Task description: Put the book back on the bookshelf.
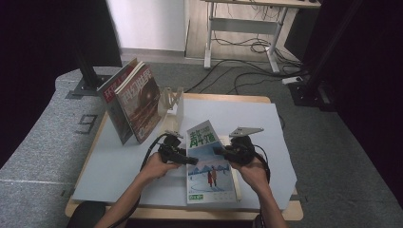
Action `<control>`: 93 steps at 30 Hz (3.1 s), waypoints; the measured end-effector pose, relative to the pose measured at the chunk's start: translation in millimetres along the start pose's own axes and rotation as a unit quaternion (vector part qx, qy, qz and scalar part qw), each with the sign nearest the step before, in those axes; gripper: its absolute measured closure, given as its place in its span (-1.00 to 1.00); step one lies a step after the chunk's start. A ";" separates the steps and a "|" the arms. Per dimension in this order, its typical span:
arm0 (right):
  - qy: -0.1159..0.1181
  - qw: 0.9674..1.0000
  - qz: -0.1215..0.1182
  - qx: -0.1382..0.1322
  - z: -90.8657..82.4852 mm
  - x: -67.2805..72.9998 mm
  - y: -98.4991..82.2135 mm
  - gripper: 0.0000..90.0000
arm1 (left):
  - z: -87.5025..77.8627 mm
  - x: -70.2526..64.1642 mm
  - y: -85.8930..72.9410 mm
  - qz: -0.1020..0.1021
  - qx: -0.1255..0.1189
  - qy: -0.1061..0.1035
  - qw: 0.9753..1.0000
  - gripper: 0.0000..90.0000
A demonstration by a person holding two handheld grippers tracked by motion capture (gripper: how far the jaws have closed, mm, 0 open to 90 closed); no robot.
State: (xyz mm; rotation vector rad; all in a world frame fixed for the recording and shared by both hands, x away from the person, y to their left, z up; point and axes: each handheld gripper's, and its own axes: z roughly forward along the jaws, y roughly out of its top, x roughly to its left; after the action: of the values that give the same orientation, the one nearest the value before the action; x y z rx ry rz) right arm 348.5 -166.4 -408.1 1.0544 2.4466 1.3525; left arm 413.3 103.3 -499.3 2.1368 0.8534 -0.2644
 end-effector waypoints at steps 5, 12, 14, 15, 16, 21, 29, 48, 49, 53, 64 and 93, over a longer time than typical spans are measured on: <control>0.004 1.000 -0.006 0.001 2.7 0.3 -2.2 0.88 | -0.3 1.4 0.0 -0.014 0.006 0.000 1.000 -0.21; 0.004 1.000 -0.013 0.002 2.4 0.7 -3.2 0.88 | 0.4 0.9 2.3 -0.029 0.009 -0.002 1.000 -0.09; 0.005 1.000 -0.016 -0.001 1.3 0.5 -4.2 0.88 | 0.0 1.2 2.3 -0.033 0.007 -0.006 0.999 -0.04; 0.005 1.000 -0.016 -0.001 0.7 0.5 -4.4 0.88 | -0.3 1.0 2.6 -0.032 0.006 -0.007 0.999 -0.03; 0.005 1.000 -0.017 -0.002 0.1 0.6 -4.6 0.88 | -1.0 0.6 3.1 -0.033 0.007 -0.008 0.999 -0.01; 0.008 1.000 -0.022 -0.006 -4.0 1.7 -3.6 0.87 | -4.0 0.0 4.1 -0.036 -0.002 -0.016 0.999 0.09; 0.003 1.000 -0.008 0.000 -6.2 -3.4 -5.5 0.82 | -5.4 -4.0 5.3 -0.034 -0.012 -0.024 0.999 0.25; -0.010 0.999 0.040 0.014 -5.1 -27.5 -14.3 0.66 | -13.4 -20.5 1.8 0.006 -0.033 -0.011 0.999 0.38; -0.009 0.999 0.044 0.014 -5.1 -29.3 -15.2 0.66 | -14.6 -20.7 1.3 0.009 -0.035 -0.011 0.999 0.38; -0.005 0.998 0.054 0.010 -5.0 -34.0 -18.0 0.68 | -19.7 -22.4 -0.1 0.019 -0.045 -0.014 0.999 0.39; -0.007 0.999 0.053 0.006 -6.4 -33.9 -13.2 0.68 | -41.0 -31.2 3.6 0.060 -0.073 -0.006 0.996 0.44; 0.018 0.997 -0.004 -0.073 -31.3 -23.5 9.7 0.82 | -90.7 -65.8 -10.6 0.250 -0.141 0.028 0.958 0.65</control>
State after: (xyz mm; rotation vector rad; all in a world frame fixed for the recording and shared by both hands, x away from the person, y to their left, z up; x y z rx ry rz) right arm 356.9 -199.6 -386.8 0.9950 2.3321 1.5326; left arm 348.4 144.0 -416.8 2.0141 0.3302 0.1699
